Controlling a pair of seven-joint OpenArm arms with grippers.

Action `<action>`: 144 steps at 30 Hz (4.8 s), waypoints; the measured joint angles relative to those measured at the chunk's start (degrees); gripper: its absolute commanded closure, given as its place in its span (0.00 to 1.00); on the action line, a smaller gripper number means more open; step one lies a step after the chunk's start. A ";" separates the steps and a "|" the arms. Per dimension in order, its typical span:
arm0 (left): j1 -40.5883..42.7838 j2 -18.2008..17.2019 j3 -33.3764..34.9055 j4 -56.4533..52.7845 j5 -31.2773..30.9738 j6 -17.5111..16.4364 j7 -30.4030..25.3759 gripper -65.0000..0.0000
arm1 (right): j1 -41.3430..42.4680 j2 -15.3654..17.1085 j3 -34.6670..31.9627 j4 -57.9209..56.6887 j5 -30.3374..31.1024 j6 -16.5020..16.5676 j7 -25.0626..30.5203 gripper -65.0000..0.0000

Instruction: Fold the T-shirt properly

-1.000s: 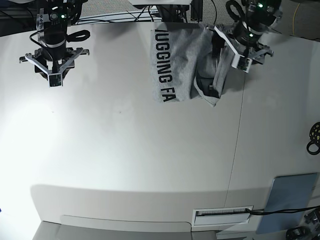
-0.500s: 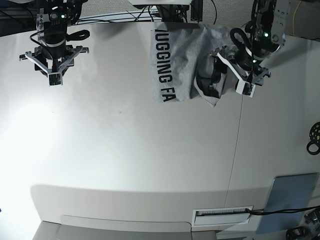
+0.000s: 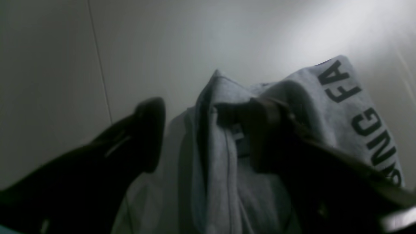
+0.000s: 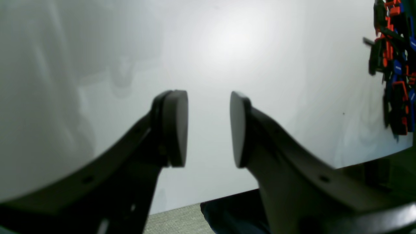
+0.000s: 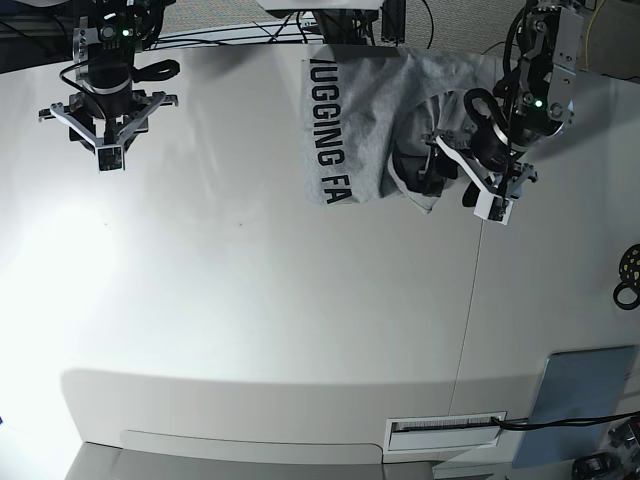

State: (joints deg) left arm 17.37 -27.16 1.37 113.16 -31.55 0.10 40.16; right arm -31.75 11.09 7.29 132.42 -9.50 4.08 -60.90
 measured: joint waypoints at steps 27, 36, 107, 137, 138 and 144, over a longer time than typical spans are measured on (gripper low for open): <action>-2.10 -1.64 0.00 -6.58 4.17 7.69 -2.97 1.00 | 0.02 0.00 0.00 0.00 0.00 0.02 0.04 0.66; -2.16 -1.81 -0.09 -6.58 13.35 22.32 -2.08 1.00 | 0.00 0.00 0.02 0.00 0.00 0.00 0.02 0.66; -27.36 2.89 24.52 -32.02 -2.62 -12.55 -5.64 1.00 | 0.13 0.00 0.00 0.00 7.91 4.35 3.98 0.66; 5.29 -7.82 3.48 -4.11 4.02 4.46 -2.73 1.00 | 9.29 -0.46 0.00 -15.52 21.31 14.05 11.08 1.00; 6.62 -7.85 3.32 -4.13 4.02 4.46 -2.99 1.00 | 9.94 -0.63 -0.02 -16.59 22.14 14.99 11.28 1.00; 11.87 -2.95 3.15 -4.17 4.04 -0.61 -7.39 1.00 | 13.38 -0.50 -6.91 -21.20 22.99 15.45 11.74 1.00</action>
State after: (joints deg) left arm 29.23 -30.11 4.51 108.99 -27.51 -0.51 32.77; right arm -18.37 10.59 0.38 111.22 13.50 19.53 -49.17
